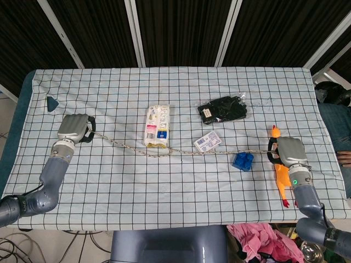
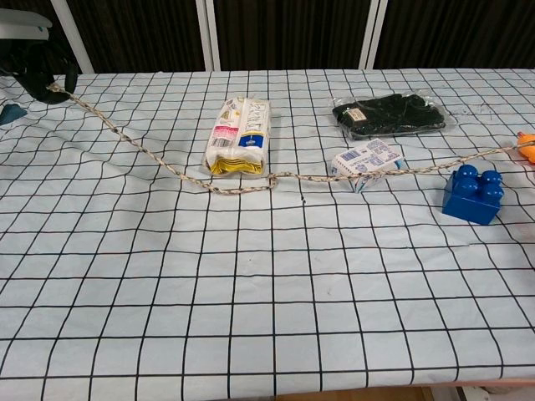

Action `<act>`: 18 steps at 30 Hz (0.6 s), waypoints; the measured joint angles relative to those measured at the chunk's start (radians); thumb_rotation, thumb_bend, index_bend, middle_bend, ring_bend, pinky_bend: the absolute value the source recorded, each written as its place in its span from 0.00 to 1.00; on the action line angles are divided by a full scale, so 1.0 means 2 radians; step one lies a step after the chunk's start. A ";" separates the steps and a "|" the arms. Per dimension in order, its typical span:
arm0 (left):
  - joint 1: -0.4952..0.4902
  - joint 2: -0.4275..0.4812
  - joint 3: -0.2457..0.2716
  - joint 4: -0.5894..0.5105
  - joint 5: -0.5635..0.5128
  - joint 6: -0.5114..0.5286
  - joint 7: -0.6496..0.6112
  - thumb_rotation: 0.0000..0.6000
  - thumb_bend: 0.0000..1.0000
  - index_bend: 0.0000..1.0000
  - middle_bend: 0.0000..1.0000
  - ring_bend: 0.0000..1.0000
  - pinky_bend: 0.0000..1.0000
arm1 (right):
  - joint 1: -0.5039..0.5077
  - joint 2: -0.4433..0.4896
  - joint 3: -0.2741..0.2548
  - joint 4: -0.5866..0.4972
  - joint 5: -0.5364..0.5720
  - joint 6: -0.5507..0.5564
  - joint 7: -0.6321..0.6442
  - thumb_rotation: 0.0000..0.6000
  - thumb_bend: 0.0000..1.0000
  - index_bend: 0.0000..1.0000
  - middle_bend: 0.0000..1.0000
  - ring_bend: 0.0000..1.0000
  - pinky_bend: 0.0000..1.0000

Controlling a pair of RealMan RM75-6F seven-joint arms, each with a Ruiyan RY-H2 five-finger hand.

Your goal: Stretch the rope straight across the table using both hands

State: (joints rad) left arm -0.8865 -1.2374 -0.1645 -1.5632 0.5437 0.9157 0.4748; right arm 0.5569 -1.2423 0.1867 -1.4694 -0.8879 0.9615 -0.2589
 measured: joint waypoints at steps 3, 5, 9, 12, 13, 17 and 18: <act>0.004 -0.001 0.002 0.010 0.005 -0.006 -0.008 1.00 0.47 0.67 1.00 0.96 1.00 | 0.000 -0.002 0.000 0.012 0.007 -0.005 0.001 1.00 0.46 0.63 1.00 1.00 1.00; 0.006 -0.002 0.004 0.015 0.010 -0.010 -0.013 1.00 0.47 0.67 1.00 0.96 1.00 | 0.000 -0.003 0.000 0.017 0.010 -0.007 0.002 1.00 0.46 0.63 1.00 1.00 1.00; 0.010 -0.007 0.008 0.024 0.019 -0.014 -0.017 1.00 0.47 0.67 1.00 0.96 1.00 | 0.000 -0.006 0.002 0.030 0.016 -0.011 0.006 1.00 0.46 0.63 1.00 1.00 1.00; 0.012 -0.011 0.010 0.035 0.019 -0.015 -0.019 1.00 0.47 0.67 1.00 0.96 1.00 | 0.000 -0.009 0.003 0.041 0.020 -0.014 0.006 1.00 0.46 0.63 1.00 1.00 1.00; 0.012 -0.013 0.011 0.038 0.019 -0.016 -0.019 1.00 0.47 0.67 1.00 0.96 1.00 | 0.000 -0.010 0.002 0.045 0.021 -0.016 0.005 1.00 0.46 0.63 1.00 1.00 1.00; 0.015 -0.022 0.018 0.058 0.015 -0.025 -0.019 1.00 0.47 0.67 1.00 0.96 1.00 | 0.000 -0.012 0.002 0.056 0.027 -0.021 0.005 1.00 0.46 0.63 1.00 1.00 1.00; 0.016 -0.025 0.020 0.063 0.015 -0.026 -0.019 1.00 0.47 0.67 1.00 0.96 1.00 | 0.000 -0.013 0.002 0.059 0.029 -0.023 0.006 1.00 0.46 0.63 1.00 1.00 1.00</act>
State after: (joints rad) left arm -0.8551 -1.2865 -0.1254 -1.4370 0.5734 0.8632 0.4365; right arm 0.5569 -1.2683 0.1906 -1.3506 -0.8308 0.9164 -0.2470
